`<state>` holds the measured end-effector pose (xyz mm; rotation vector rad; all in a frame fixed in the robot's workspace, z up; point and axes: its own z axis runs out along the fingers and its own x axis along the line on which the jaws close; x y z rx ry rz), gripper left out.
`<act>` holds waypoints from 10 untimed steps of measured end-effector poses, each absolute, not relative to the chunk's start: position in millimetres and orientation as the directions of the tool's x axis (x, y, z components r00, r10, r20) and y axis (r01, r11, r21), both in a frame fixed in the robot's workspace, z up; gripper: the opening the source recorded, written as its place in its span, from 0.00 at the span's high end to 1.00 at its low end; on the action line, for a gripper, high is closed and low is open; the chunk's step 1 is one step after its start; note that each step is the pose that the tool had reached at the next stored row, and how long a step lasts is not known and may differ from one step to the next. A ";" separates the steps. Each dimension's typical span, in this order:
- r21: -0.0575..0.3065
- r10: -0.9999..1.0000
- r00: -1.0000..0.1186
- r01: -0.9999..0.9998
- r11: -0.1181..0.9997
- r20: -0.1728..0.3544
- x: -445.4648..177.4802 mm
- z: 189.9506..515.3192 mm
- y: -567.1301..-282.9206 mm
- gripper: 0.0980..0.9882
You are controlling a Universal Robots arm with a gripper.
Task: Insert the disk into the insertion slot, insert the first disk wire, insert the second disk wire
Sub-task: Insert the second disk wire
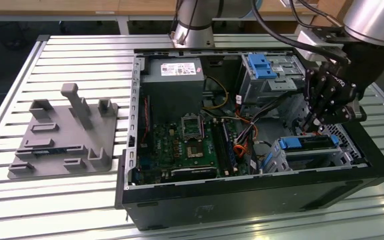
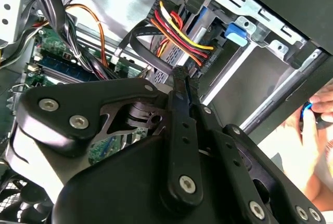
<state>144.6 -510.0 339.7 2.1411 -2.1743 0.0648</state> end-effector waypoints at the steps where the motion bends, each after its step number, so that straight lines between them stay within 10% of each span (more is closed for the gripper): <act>1: 0.032 -0.996 -0.014 -0.999 0.017 0.085 144.6 339.6 -511.8 0.94; 10: 0.032 -0.999 -0.014 -0.999 0.015 0.047 144.5 339.6 -521.2 0.94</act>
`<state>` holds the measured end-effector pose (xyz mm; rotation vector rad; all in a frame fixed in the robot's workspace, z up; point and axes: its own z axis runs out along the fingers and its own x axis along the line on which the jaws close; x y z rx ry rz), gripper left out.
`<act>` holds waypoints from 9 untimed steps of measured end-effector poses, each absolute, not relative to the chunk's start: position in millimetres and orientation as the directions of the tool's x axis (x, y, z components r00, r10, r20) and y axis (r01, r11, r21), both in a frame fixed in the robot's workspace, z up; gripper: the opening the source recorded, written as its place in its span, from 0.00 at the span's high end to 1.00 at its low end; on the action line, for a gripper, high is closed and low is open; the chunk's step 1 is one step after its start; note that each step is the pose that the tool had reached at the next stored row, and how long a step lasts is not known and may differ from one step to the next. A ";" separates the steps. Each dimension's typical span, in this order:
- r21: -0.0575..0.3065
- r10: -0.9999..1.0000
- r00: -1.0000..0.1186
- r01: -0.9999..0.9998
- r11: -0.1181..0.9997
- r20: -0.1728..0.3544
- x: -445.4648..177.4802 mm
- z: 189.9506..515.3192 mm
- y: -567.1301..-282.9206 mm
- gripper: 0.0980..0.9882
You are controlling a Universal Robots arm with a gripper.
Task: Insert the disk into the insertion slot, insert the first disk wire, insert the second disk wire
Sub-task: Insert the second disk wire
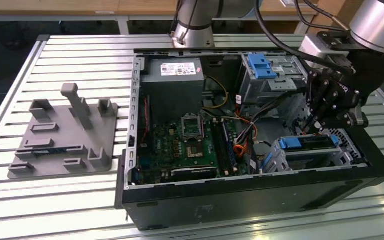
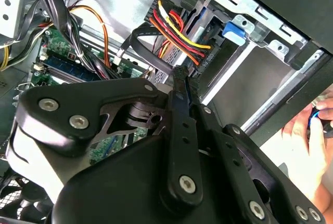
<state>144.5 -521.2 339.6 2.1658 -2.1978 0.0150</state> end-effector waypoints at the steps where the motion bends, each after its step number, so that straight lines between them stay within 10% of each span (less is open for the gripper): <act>1: 0.032 -0.999 -0.014 -0.999 0.015 0.047 144.5 339.6 -521.2 0.94; 9: 0.030 -1.000 -0.014 -0.999 0.015 0.025 142.1 339.6 -526.2 0.94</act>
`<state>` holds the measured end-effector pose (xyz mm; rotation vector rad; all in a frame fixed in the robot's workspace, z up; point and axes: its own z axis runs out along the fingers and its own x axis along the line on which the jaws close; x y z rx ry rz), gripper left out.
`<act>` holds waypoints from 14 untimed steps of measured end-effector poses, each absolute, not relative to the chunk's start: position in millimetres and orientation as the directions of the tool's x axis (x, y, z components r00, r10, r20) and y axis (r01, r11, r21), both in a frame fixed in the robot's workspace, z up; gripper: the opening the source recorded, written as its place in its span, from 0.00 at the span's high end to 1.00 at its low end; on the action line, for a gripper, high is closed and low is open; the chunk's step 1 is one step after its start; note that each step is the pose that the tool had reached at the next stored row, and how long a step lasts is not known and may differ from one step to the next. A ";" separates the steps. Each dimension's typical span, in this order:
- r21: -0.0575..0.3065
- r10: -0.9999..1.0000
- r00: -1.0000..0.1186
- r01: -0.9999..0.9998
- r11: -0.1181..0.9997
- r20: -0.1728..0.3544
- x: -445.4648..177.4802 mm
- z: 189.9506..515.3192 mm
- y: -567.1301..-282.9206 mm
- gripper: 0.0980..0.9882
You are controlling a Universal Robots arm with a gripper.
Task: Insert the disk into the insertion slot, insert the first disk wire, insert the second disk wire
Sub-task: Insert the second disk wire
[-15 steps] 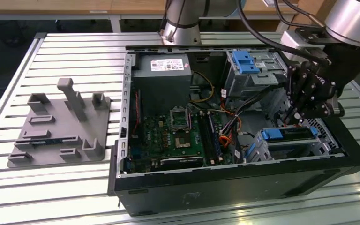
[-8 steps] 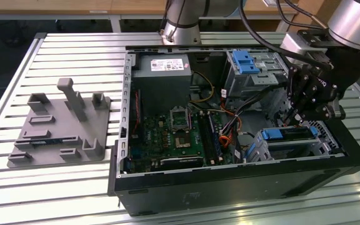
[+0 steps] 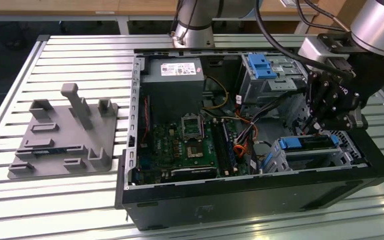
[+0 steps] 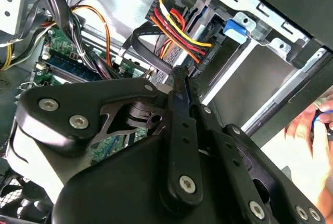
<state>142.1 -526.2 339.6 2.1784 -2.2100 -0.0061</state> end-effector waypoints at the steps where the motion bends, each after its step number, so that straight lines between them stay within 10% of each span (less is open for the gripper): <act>1: 0.030 -1.000 -0.014 -0.999 0.015 0.024 142.2 339.6 -526.9 0.94; 14: 0.030 -1.000 -0.014 -0.999 0.015 0.023 142.2 339.5 -527.8 0.94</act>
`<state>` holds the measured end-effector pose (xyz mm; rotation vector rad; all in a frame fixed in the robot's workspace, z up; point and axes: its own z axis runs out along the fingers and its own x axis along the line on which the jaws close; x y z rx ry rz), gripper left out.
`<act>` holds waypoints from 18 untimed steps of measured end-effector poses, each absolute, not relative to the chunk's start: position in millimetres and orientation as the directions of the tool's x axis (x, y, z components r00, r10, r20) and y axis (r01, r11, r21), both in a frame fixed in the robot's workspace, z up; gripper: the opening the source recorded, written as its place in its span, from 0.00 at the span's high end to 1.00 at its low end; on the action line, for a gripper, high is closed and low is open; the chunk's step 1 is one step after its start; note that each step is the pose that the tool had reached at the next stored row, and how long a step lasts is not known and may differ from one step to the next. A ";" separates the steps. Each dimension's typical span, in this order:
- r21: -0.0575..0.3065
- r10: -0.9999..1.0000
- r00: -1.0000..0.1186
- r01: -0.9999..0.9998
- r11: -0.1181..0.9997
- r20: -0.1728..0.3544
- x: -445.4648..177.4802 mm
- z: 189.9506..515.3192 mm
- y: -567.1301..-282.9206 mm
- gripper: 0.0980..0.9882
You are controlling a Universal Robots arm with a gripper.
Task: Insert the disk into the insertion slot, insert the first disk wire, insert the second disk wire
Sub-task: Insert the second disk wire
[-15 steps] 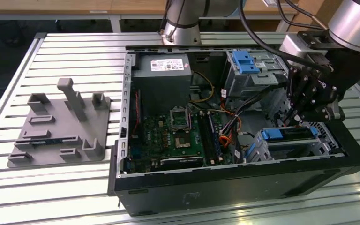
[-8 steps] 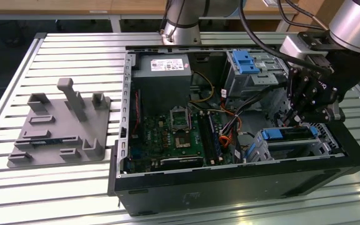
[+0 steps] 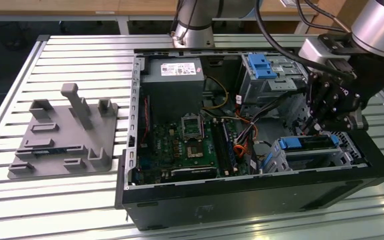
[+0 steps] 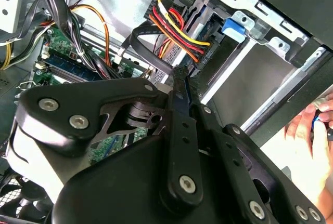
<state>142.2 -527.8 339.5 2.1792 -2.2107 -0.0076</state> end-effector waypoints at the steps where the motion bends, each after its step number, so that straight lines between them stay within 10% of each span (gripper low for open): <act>1: 0.030 -1.000 -0.014 -0.999 0.015 0.023 142.5 339.5 -528.3 0.94; 18: 0.030 -1.000 -0.015 -0.999 0.015 -0.011 143.1 338.8 -530.7 0.94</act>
